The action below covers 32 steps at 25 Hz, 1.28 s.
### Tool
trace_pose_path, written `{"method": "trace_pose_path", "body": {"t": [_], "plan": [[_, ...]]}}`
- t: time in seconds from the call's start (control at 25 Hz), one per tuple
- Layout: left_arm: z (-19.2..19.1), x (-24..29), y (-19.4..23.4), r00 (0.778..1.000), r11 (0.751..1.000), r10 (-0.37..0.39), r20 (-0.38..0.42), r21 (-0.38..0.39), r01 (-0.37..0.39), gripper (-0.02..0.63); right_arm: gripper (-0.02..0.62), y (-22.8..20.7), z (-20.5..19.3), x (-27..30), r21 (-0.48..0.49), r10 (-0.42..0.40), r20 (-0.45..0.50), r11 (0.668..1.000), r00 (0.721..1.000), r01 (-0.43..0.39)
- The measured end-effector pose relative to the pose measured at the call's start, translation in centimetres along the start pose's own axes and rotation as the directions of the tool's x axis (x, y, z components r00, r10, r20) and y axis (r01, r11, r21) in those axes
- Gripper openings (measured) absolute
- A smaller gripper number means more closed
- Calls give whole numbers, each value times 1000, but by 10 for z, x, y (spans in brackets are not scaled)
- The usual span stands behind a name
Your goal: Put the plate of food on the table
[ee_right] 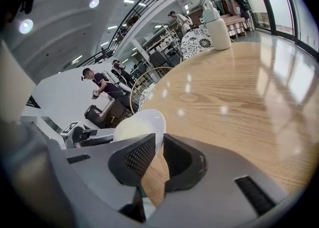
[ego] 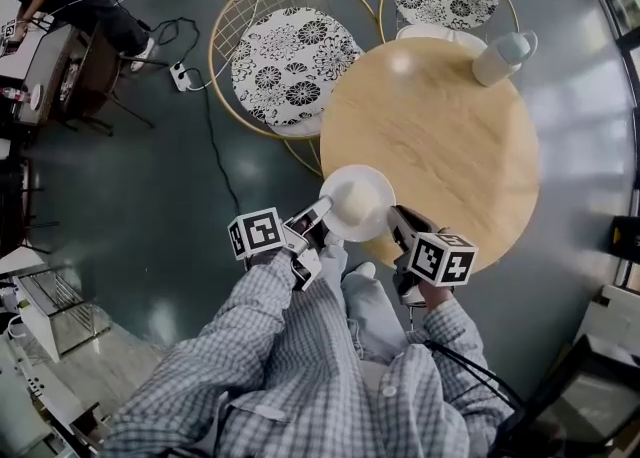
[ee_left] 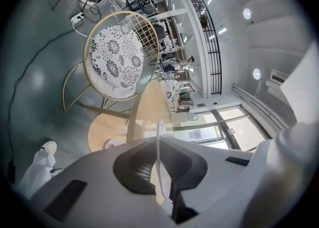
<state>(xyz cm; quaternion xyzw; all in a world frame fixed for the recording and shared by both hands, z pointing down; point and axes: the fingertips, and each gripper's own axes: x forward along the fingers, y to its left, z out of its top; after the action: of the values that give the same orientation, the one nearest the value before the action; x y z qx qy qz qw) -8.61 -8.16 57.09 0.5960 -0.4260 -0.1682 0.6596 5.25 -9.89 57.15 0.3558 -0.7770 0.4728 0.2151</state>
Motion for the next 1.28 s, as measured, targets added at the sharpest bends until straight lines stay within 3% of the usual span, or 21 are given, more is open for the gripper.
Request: {"method": "trace_pose_path", "body": {"t": [0.28,0.72,0.8,0.88,0.96,1.08,1.28], "plan": [[9,13,11,999,999,38,-17,13,-37,20,58,-12,1,19,19,-50,-20,999,999,51],[16,26,17,999,998,51,0,25,-51,20,57,-25,10,30,-30,-107,-9,994,994,107],[17,28,18,999,998,49,0,25,-49,20,58,-26,16,28,-69,-117,11,991,993,118],[17,29,17,999,999,47,-2,19,-47,21,58,-22,21,23,-195,-137,24,971,990,139],[17,30,16,999,999,45,-5,19,-45,21,58,-10,20,18,-392,-149,16,909,989,144],[17,31,18,999,999,43,-5,10,-43,20,58,19,2,15,-655,-152,-48,751,987,84],[16,30,19,999,999,42,-8,11,-42,21,60,60,-45,15,-877,-142,-155,475,978,-70]]}}
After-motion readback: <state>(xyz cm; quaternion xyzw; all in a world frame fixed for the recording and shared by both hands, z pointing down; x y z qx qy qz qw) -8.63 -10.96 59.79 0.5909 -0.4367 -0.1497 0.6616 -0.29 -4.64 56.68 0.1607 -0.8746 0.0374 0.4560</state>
